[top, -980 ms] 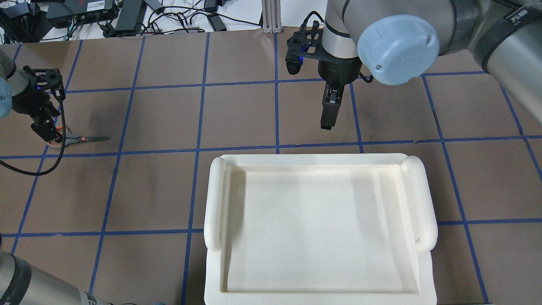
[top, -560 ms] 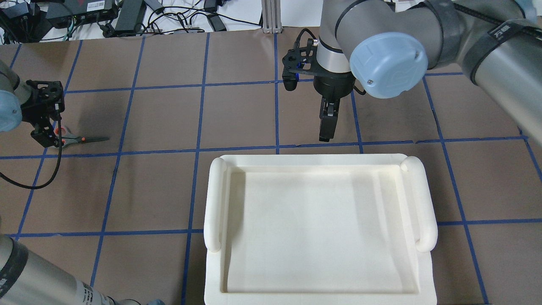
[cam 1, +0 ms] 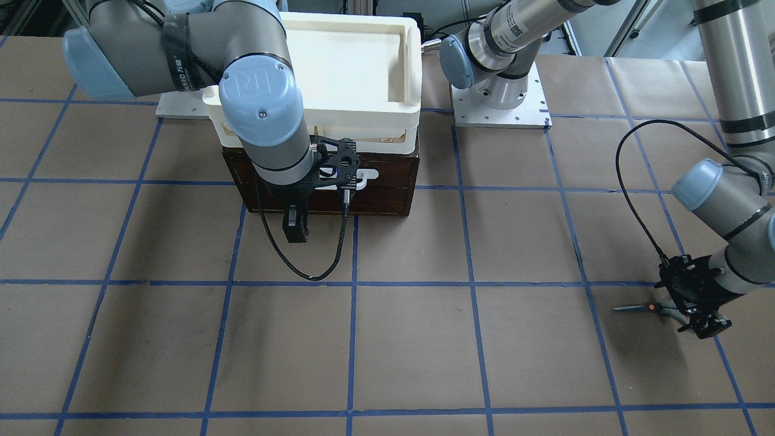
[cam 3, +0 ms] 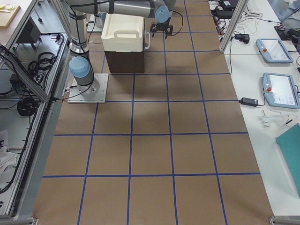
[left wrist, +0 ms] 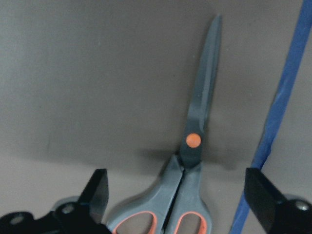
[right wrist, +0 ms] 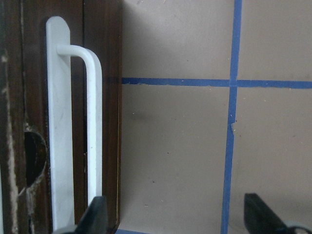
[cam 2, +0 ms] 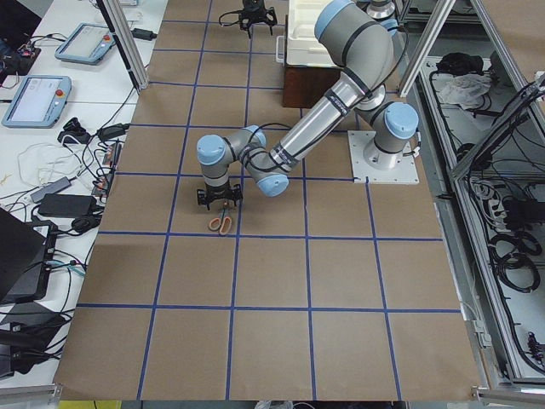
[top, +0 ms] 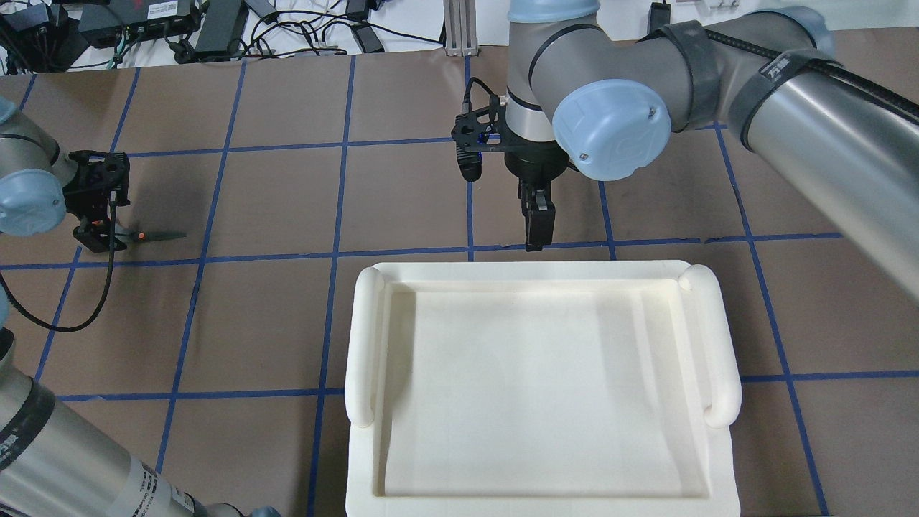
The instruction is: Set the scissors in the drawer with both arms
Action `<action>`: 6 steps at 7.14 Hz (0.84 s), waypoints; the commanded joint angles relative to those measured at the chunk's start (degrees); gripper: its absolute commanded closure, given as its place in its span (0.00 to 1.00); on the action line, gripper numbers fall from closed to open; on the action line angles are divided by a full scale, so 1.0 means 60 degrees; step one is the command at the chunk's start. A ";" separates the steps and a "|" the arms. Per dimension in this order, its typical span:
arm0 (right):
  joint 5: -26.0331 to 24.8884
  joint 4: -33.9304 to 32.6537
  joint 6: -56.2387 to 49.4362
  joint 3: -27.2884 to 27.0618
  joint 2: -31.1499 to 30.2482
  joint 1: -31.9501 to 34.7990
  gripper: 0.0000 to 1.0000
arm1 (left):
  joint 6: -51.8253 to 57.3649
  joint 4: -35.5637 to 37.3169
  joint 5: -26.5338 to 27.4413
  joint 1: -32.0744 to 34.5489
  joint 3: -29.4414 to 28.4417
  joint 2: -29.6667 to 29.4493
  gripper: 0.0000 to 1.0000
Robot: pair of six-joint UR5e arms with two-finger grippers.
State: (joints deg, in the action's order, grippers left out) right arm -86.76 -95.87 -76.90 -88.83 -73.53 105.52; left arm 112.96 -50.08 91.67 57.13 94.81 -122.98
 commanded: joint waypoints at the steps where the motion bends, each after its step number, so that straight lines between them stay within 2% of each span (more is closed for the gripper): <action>1: 0.0220 0.0431 0.0232 -0.0034 0.0213 0.0283 0.00 | 0.0158 0.0042 -0.0044 0.0000 -0.0010 -0.0230 0.01; 6: 0.0339 0.0655 0.0395 -0.0020 0.0463 0.0314 0.00 | 0.0480 0.0042 0.0103 -0.0146 -0.0040 -0.0274 0.03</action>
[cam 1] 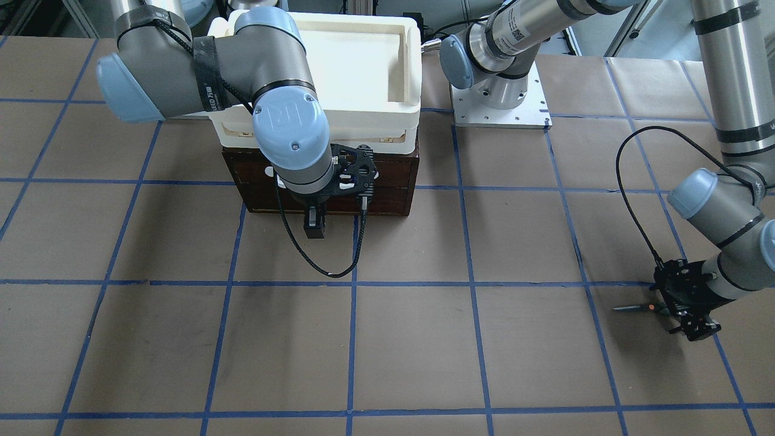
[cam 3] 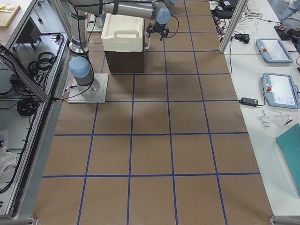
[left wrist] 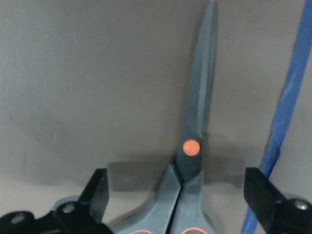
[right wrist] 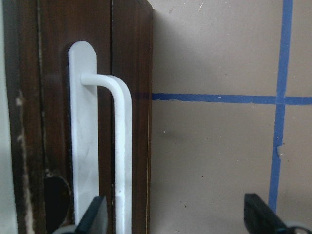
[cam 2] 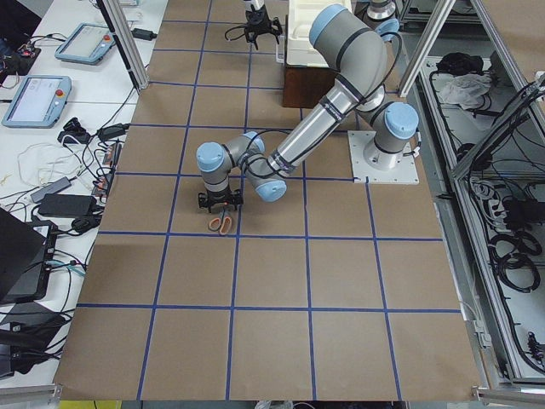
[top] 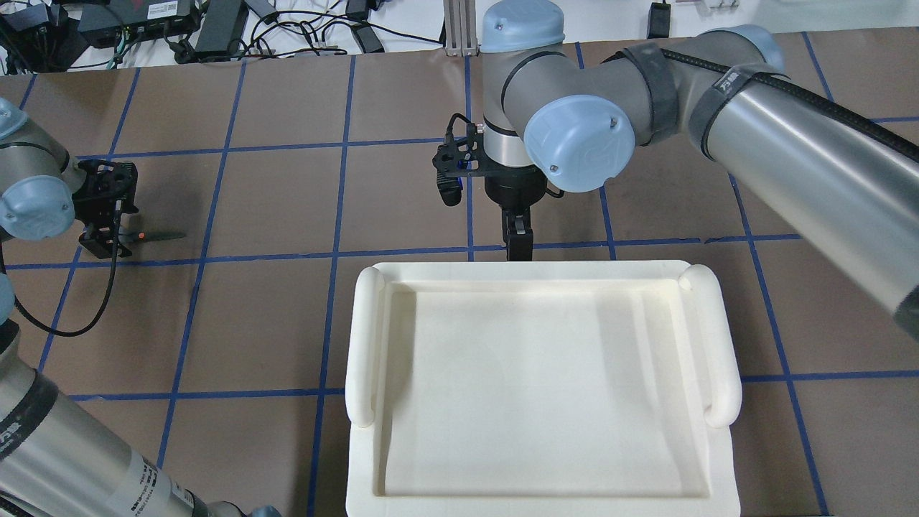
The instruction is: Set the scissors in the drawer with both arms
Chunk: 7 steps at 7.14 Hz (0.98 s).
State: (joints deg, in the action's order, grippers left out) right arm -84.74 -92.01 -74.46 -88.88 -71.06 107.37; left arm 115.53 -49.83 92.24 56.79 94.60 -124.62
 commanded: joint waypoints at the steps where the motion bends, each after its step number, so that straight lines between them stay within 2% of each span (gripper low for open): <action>1: 0.0017 0.0013 -0.0011 0.0004 0.0080 -0.0009 0.00 | 0.0226 0.0000 0.0022 -0.0119 -0.0006 -0.0002 0.03; 5: 0.0017 0.0028 0.0091 -0.0054 0.0168 -0.0009 0.00 | 0.0242 -0.0015 -0.0080 -0.0105 0.0009 -0.0016 0.07; 6: 0.0017 0.0043 0.0091 -0.0054 0.0168 -0.0009 0.00 | 0.0257 -0.0015 -0.0066 -0.0120 0.0009 -0.0016 0.27; 7: 0.0017 0.0057 0.0323 -0.0069 0.0168 -0.0009 0.00 | 0.0272 0.0000 -0.0080 -0.0105 -0.0005 -0.0016 0.89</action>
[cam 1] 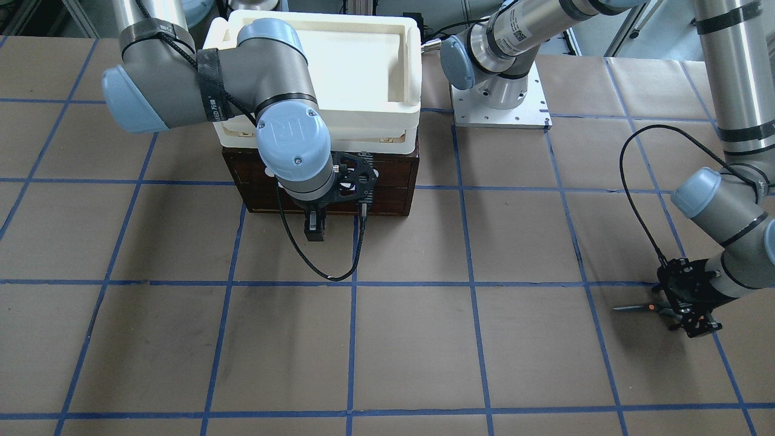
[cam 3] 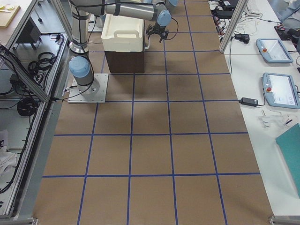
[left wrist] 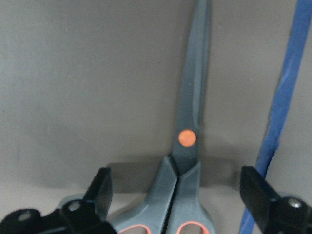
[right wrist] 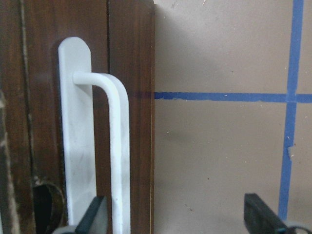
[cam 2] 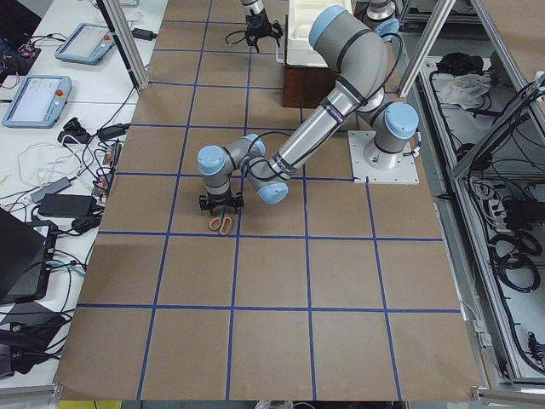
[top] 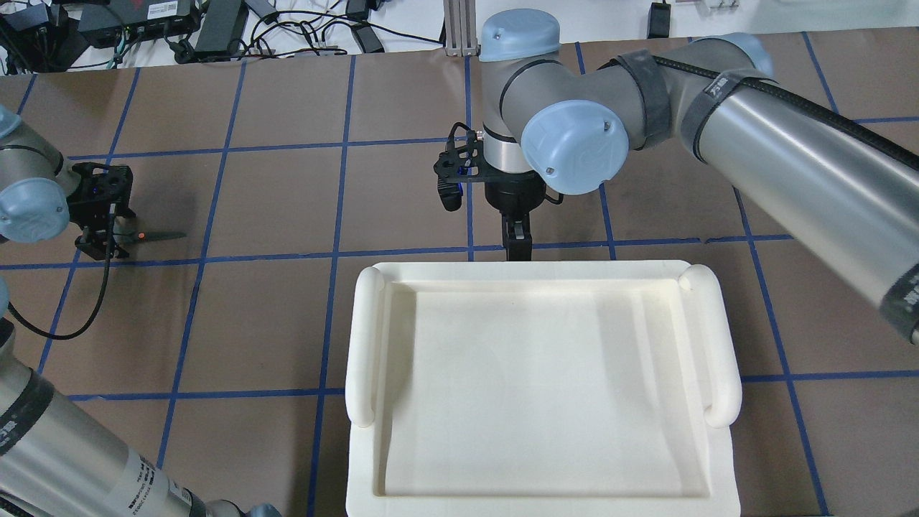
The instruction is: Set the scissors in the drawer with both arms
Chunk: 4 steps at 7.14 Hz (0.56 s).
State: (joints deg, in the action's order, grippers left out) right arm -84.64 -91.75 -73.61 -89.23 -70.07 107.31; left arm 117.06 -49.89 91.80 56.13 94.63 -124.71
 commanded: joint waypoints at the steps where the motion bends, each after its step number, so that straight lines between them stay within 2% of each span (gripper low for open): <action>1: -0.0014 0.0014 0.0227 -0.0026 0.0003 0.0014 0.00 | 0.0017 0.0009 0.0036 0.0006 -0.0010 0.0013 1.00; 4: -0.0015 0.0043 0.0242 -0.0085 0.0017 0.0015 0.00 | 0.0469 -0.0108 -0.0036 0.0006 -0.0170 0.0130 1.00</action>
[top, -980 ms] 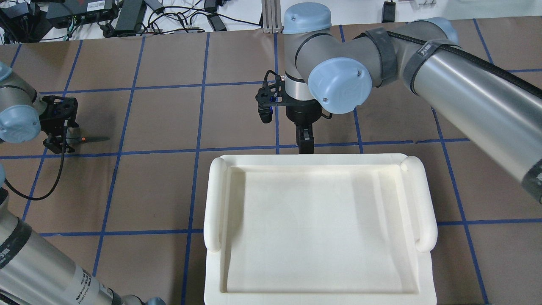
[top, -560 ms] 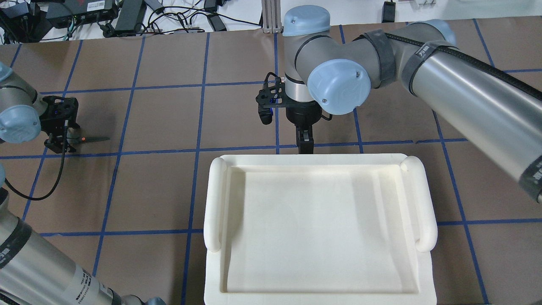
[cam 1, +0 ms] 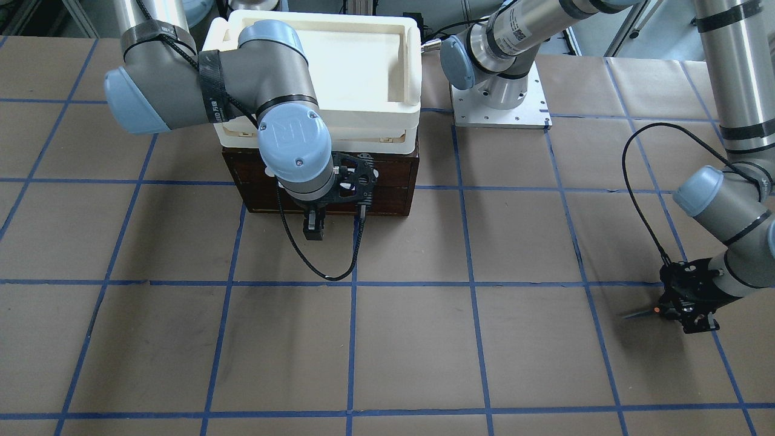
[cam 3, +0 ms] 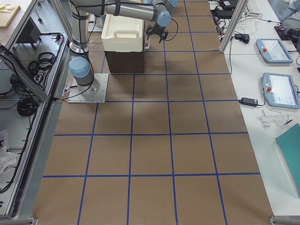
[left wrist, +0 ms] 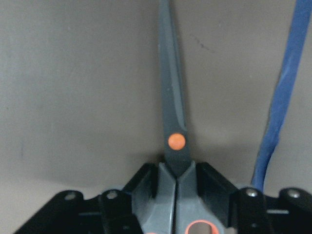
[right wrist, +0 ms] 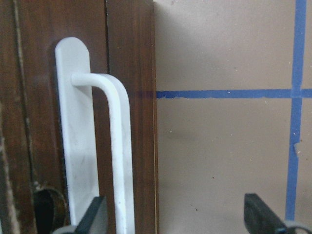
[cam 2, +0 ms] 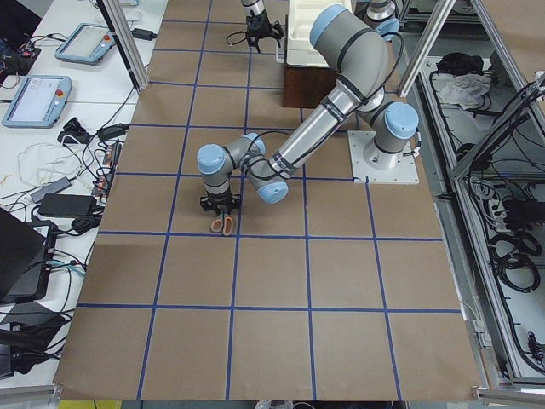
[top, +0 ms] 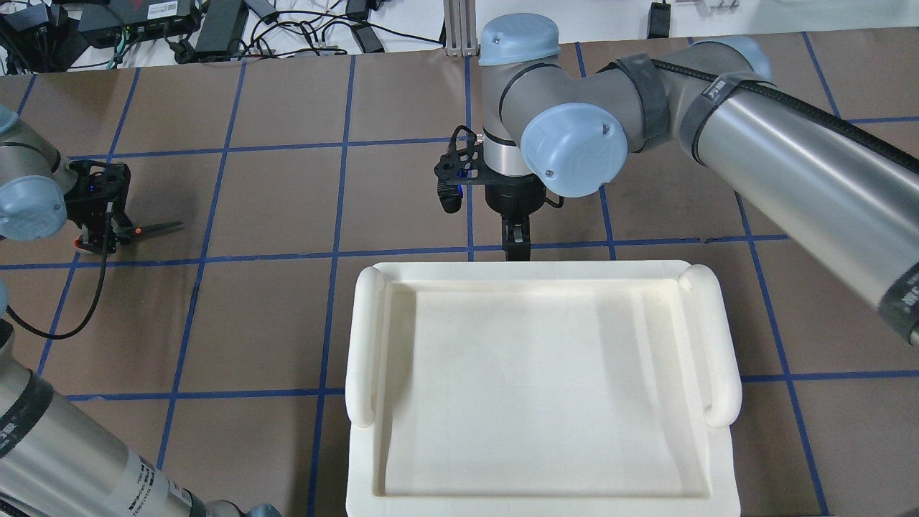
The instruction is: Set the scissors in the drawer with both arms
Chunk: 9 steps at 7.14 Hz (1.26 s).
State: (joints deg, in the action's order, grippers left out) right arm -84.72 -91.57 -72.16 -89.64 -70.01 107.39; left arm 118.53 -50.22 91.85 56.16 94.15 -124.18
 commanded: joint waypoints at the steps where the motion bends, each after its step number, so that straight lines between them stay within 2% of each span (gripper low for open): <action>1: -0.0001 0.0013 0.0030 -0.0060 0.0009 0.0001 0.00 | 0.0240 -0.0111 -0.0059 0.0058 -0.0135 0.0100 1.00; 4: 0.0014 0.0013 0.0030 -0.0149 0.0023 0.0001 0.00 | 0.0211 -0.0709 -0.0614 0.0438 -0.0223 0.0699 1.00; 7: 0.0014 -0.0104 0.0001 -0.0237 0.0082 -0.0013 0.00 | 0.0210 -0.1471 -0.0587 0.0616 -0.0223 0.1213 1.00; 9: 0.0014 -0.0148 -0.0043 -0.0237 0.0097 -0.0013 0.00 | 0.0210 -0.1488 -0.0542 0.0557 -0.0223 0.1214 1.00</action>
State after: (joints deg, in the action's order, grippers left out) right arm -84.64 -92.23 -72.26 -91.04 -69.50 107.33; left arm 119.76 -58.79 88.51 59.59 92.81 -117.15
